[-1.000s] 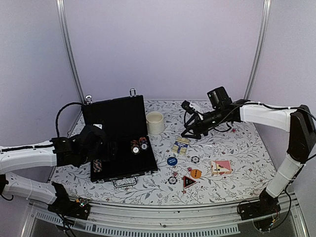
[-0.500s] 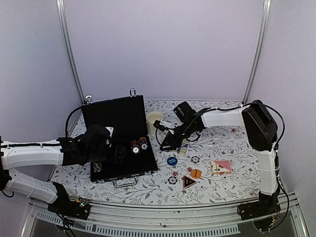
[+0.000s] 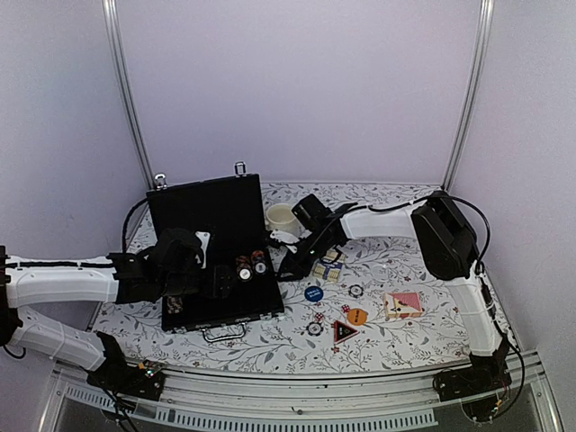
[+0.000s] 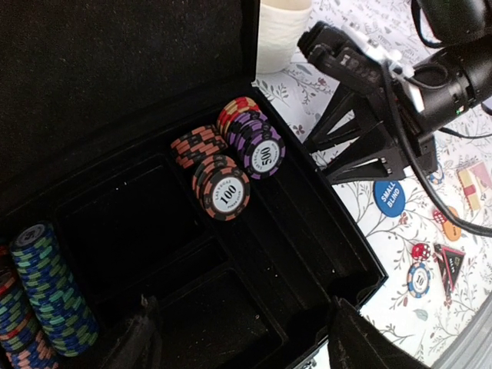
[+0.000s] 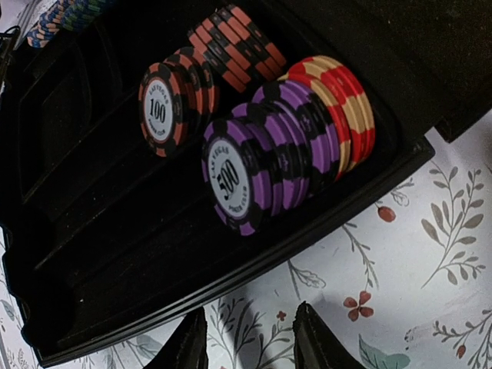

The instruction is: Pack up texas hold em set

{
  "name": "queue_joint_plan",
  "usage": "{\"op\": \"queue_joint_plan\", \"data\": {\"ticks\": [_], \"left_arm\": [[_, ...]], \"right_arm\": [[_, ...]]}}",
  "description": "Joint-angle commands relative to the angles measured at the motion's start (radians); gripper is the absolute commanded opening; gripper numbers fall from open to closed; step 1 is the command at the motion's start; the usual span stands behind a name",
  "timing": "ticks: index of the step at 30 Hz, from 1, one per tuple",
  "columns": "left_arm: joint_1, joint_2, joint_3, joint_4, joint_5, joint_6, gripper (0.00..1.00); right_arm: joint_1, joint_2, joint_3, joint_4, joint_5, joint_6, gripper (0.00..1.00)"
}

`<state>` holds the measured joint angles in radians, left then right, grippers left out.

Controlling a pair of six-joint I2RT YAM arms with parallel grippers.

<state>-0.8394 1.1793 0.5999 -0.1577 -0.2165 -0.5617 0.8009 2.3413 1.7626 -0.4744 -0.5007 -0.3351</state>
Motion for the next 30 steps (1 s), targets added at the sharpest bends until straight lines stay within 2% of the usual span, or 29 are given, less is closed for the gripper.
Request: {"op": "queue_joint_plan", "data": {"ticks": [1,3,4,5,6,7,8,11,14,17,24,30], "left_arm": [[0.001,0.024,-0.004,0.038,0.008,0.004,0.75],[0.001,0.035,0.003,0.039,0.013,0.01,0.75],[0.001,0.04,0.007,0.041,0.014,0.017,0.75],[0.001,0.047,0.014,0.042,0.02,0.024,0.75],[0.0,0.055,0.024,0.043,0.029,0.034,0.75],[-0.004,0.071,0.038,0.043,0.033,0.045,0.75],[-0.008,0.082,0.058,0.039,0.034,0.054,0.75],[-0.035,0.15,0.141,0.026,0.031,0.082,0.75],[-0.062,0.238,0.244,-0.002,0.017,0.095,0.75],[-0.086,0.351,0.37,-0.035,0.016,0.112,0.76],[-0.129,0.678,0.798,-0.213,0.037,0.1,0.8],[-0.157,1.013,1.157,-0.389,0.097,0.02,0.78]], "right_arm": [[0.015,0.036,0.044,-0.015,0.022,0.009,0.3],[0.005,0.001,0.024,-0.025,0.041,-0.005,0.33],[-0.001,-0.036,0.006,-0.026,0.049,-0.01,0.38],[-0.012,-0.079,-0.018,-0.025,0.059,-0.013,0.48],[-0.025,-0.12,-0.043,-0.022,0.071,-0.013,0.69],[-0.045,-0.16,-0.071,-0.013,0.076,-0.006,0.95],[-0.066,-0.21,-0.104,-0.001,0.077,0.004,1.0],[-0.121,-0.369,-0.218,0.052,0.132,0.03,0.99],[-0.132,-0.507,-0.345,0.126,0.38,0.013,0.99],[-0.165,-0.567,-0.428,0.137,0.513,-0.047,0.99],[-0.418,-0.693,-0.558,0.133,0.464,0.011,0.99],[-0.538,-0.807,-0.674,0.196,0.346,0.038,0.99]]}}
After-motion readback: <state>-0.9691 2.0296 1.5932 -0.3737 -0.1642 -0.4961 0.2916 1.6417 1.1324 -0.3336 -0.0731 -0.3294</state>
